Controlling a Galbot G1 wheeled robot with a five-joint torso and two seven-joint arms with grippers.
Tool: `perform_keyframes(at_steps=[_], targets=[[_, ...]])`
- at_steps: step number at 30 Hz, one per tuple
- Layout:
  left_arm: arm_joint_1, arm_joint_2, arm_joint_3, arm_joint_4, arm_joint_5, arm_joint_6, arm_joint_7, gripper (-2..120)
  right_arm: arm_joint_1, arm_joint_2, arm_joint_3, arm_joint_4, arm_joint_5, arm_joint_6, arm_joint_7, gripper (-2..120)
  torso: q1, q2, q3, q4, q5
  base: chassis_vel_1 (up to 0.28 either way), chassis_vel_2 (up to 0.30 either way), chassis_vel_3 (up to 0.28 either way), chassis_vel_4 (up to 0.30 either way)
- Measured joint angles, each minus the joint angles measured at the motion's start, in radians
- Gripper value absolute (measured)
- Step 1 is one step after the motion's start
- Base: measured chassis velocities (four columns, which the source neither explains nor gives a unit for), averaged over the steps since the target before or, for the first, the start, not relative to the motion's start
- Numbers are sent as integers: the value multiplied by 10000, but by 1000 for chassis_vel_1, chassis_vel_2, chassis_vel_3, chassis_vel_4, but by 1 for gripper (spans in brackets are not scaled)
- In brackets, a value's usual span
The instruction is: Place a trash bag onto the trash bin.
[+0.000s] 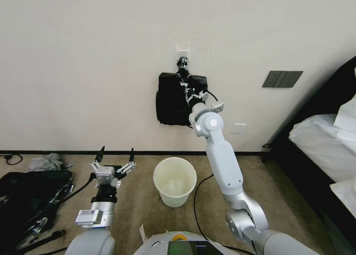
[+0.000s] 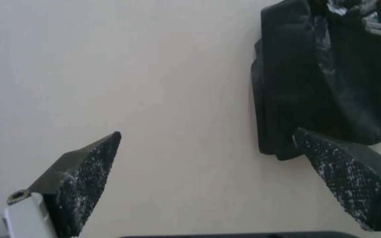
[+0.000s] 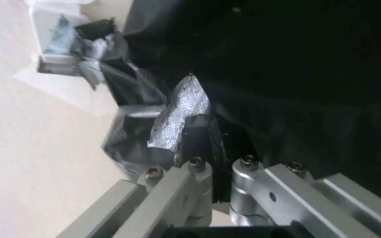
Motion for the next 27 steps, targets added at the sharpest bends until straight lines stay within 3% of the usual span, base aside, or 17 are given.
perform_keyframes(at_steps=[27], targets=[[-168,29,129,86,-15,-41,38,100,-3648,-597,-529,1818,-699,-24,-253,0,0,0,0,0,0,0,0,0,0]])
